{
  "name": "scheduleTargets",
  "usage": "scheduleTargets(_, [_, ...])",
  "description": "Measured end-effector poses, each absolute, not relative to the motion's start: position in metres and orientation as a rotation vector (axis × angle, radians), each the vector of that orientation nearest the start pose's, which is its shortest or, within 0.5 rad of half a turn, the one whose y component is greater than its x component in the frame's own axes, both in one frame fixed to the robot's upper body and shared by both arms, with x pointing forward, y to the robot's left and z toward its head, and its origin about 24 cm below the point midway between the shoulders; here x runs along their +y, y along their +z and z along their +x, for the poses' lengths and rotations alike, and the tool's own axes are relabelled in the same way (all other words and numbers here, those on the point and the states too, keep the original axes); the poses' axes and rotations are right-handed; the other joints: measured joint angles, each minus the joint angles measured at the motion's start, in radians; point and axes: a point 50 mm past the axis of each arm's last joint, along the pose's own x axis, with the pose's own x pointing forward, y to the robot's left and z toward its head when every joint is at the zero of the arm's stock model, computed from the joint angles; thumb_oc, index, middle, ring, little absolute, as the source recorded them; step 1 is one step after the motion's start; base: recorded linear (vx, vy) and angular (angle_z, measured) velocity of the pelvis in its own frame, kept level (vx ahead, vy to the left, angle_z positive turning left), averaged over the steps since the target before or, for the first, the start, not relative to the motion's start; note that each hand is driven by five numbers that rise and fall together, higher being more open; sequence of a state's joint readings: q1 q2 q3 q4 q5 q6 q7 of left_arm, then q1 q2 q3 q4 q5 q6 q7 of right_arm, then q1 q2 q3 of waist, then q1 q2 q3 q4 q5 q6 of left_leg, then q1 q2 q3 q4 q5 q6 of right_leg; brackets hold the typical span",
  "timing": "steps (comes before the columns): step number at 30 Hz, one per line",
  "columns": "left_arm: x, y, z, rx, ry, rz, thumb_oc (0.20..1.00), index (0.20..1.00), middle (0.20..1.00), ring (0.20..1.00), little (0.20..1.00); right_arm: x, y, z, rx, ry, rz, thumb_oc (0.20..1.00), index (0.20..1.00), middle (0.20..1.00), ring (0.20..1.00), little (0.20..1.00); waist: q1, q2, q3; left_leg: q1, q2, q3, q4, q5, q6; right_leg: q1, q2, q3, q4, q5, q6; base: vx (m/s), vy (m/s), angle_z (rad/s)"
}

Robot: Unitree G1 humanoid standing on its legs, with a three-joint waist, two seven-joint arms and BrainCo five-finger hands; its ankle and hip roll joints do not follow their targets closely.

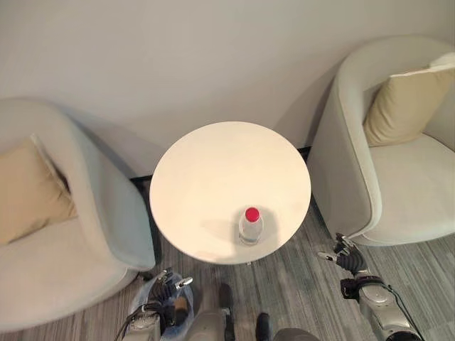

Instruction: Gather garbage on tea table into small bin, then transfer packed bag to large trash can.

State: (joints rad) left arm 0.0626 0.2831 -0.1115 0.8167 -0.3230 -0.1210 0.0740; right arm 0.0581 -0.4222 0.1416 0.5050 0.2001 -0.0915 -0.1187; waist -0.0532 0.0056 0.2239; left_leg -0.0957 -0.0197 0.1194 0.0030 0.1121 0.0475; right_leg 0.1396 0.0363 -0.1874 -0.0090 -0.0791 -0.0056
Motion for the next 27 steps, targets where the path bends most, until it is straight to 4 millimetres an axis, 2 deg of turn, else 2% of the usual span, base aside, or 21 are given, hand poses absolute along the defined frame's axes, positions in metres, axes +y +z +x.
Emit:
scheduleTargets(2, [0.24, -0.115, 0.155, 0.749, 0.228, 0.048, 1.0, 1.0, 1.0, 1.0, 1.0, -0.249, -0.048, 0.208, 0.433, -0.109, -0.305, 1.0, 1.0, 1.0, 1.0, 1.0, 0.001, 0.008, -0.002, 0.045, 0.002, -0.02, -0.032, -0.001, 0.014, -0.035, -0.011, 0.002, 0.109, -0.062, 0.038, 0.03, 0.038, 0.14])
scheduleTargets(3, [0.24, -0.115, 0.155, 0.749, 0.228, 0.05, 1.0, 1.0, 1.0, 1.0, 1.0, -0.247, -0.044, 0.209, 0.415, -0.097, -0.315, 1.0, 1.0, 1.0, 1.0, 1.0, 0.001, 0.011, -0.014, 0.048, -0.001, -0.032, -0.041, -0.007, 0.018, -0.043, -0.013, 0.009, 0.115, -0.089, 0.043, 0.02, 0.014, 0.22])
scheduleTargets(4, [0.241, -0.114, 0.156, 0.741, 0.226, 0.056, 1.0, 1.0, 1.0, 1.0, 1.0, -0.245, -0.038, 0.213, 0.382, -0.075, -0.332, 1.0, 1.0, 1.0, 1.0, 1.0, 0.007, -0.001, -0.026, 0.049, -0.015, -0.034, -0.053, -0.006, 0.018, -0.052, -0.03, 0.02, 0.08, -0.079, 0.033, 0.02, 0.01, 0.19])
scheduleTargets(6, [0.241, -0.114, 0.153, 0.748, 0.211, 0.076, 1.0, 1.0, 1.0, 1.0, 1.0, -0.242, -0.031, 0.221, 0.343, -0.05, -0.359, 1.0, 1.0, 1.0, 1.0, 1.0, 0.02, 0.001, -0.034, 0.049, -0.018, -0.031, -0.064, -0.001, 0.014, -0.032, -0.028, 0.019, 0.05, -0.041, 0.004, 0.01, 0.01, 0.02])
scheduleTargets(9, [0.243, -0.119, 0.14, 0.777, 0.216, 0.074, 1.0, 1.0, 1.0, 1.0, 1.0, -0.241, -0.018, 0.223, 0.294, 0.018, -0.443, 1.0, 1.0, 1.0, 1.0, 1.0, 0.037, 0.006, -0.039, 0.083, -0.022, -0.034, -0.081, 0.003, 0.008, 0.01, -0.028, 0.017, 0.022, -0.03, 0.004, -0.01, -0.008, 0.03])
scheduleTargets(15, [0.242, -0.125, 0.122, 0.824, 0.211, 0.073, 1.0, 1.0, 1.0, 1.0, 1.0, -0.244, 0.001, 0.229, 0.228, 0.084, -0.557, 1.0, 1.0, 1.0, 1.0, 1.0, 0.038, 0.006, -0.061, 0.08, -0.019, -0.052, -0.082, 0.01, -0.001, 0.017, -0.022, -0.008, 0.015, -0.023, -0.005, -0.02, -0.024, 0.1])
scheduleTargets(17, [0.242, -0.126, 0.118, 0.835, 0.204, 0.067, 1.0, 1.0, 1.0, 1.0, 1.0, -0.237, 0.007, 0.23, 0.191, 0.143, -0.596, 1.0, 1.0, 1.0, 1.0, 1.0, 0.036, 0.006, -0.066, 0.081, -0.019, -0.053, -0.083, 0.007, -0.007, 0.021, -0.021, -0.01, 0.015, -0.022, -0.007, -0.02, -0.019, 0.02])
scheduleTargets(22, [0.241, -0.128, 0.112, 0.85, 0.201, 0.066, 1.0, 1.0, 1.0, 1.0, 1.0, -0.217, 0.011, 0.234, 0.158, 0.302, -0.68, 1.0, 1.0, 1.0, 1.0, 1.0, 0.045, 0.006, -0.085, 0.079, -0.022, -0.065, -0.089, 0.013, -0.006, 0.03, -0.019, -0.022, 0.002, -0.015, -0.007, -0.03, -0.024, 0.08])
scheduleTargets(27, [0.239, -0.13, 0.107, 0.861, 0.195, 0.059, 1.0, 1.0, 1.0, 1.0, 1.0, -0.207, 0.009, 0.236, 0.153, 0.352, -0.683, 1.0, 1.0, 1.0, 1.0, 1.0, 0.07, 0.022, -0.106, 0.074, -0.027, -0.075, -0.09, 0.005, -0.008, 0.039, -0.019, -0.038, -0.015, -0.005, -0.009, 0.01, -0.008, 0.1])
